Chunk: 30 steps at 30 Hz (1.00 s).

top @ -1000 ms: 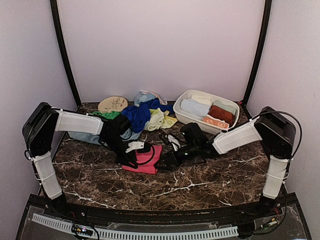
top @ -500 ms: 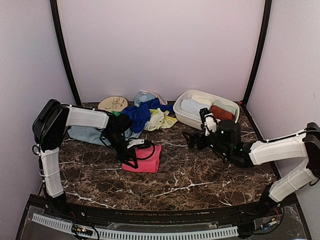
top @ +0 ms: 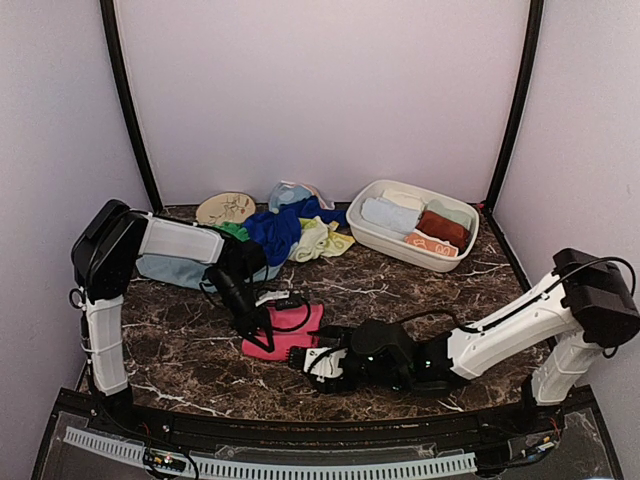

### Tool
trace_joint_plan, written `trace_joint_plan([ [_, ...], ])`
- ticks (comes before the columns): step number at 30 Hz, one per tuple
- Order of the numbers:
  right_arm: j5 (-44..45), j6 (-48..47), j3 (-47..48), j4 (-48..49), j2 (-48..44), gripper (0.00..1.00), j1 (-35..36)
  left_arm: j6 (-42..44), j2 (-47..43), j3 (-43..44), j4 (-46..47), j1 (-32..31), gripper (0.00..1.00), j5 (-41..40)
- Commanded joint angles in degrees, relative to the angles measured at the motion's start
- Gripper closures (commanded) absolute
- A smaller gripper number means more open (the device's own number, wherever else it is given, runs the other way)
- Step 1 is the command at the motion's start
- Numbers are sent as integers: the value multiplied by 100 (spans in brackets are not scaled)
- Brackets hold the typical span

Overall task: Roll the towels
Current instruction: Roll the towel at the center of the board.

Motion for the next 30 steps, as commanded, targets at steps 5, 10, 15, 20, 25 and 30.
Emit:
trace_joint_plan([
  [5,-24,-1437,1313,159,1545,35,7,-244,527,140,-567,-72,86,-673],
  [10,-250,-1379,1835,-30,2035,40,-240,-158,574,203,-635,-70,79,-687],
  [15,-426,-982,1985,-317,2315,49,-517,-171,541,185,-556,-71,69,-718],
  [20,-566,-573,1902,-559,2451,58,-664,-242,302,201,-371,88,37,-606],
  [25,-679,-260,1823,-612,2525,66,-679,-307,128,151,-212,356,34,-584],
  [30,-994,248,2038,-1019,2611,69,-787,-398,-452,-157,164,802,34,-528],
])
